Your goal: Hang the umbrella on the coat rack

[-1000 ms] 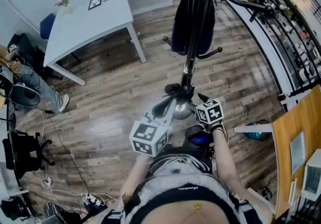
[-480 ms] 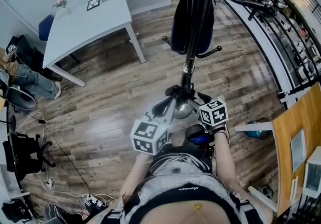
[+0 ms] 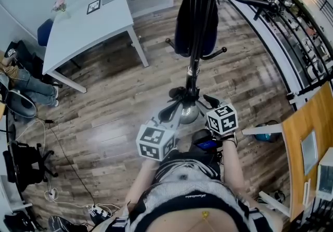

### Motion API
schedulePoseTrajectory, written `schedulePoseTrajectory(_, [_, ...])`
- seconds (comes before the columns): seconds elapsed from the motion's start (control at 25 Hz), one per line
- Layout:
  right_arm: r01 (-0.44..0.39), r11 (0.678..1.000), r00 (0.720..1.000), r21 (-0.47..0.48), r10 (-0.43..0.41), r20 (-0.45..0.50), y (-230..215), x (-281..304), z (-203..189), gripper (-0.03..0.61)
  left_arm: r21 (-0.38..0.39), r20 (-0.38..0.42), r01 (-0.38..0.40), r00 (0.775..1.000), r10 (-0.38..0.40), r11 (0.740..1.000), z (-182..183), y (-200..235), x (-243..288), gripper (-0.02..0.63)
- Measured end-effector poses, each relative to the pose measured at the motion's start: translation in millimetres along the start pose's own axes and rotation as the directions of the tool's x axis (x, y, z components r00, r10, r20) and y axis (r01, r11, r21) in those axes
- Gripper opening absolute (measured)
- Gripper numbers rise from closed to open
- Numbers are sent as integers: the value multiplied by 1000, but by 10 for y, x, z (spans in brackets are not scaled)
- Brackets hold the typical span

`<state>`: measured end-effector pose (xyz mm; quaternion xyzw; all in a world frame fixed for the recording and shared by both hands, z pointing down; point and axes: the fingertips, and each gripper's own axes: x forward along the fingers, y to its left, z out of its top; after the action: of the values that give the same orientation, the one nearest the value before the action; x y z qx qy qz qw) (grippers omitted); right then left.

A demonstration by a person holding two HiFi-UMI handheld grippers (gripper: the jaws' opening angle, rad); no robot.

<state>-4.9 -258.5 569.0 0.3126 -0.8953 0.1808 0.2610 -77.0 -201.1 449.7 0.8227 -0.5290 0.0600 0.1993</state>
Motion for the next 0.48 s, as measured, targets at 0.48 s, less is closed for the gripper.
schedulePoseTrajectory(0.48, [37, 999, 995, 9, -38, 94, 87, -191, 212, 117, 9, -22, 19, 1000, -19, 1000, -70, -77, 19, 20])
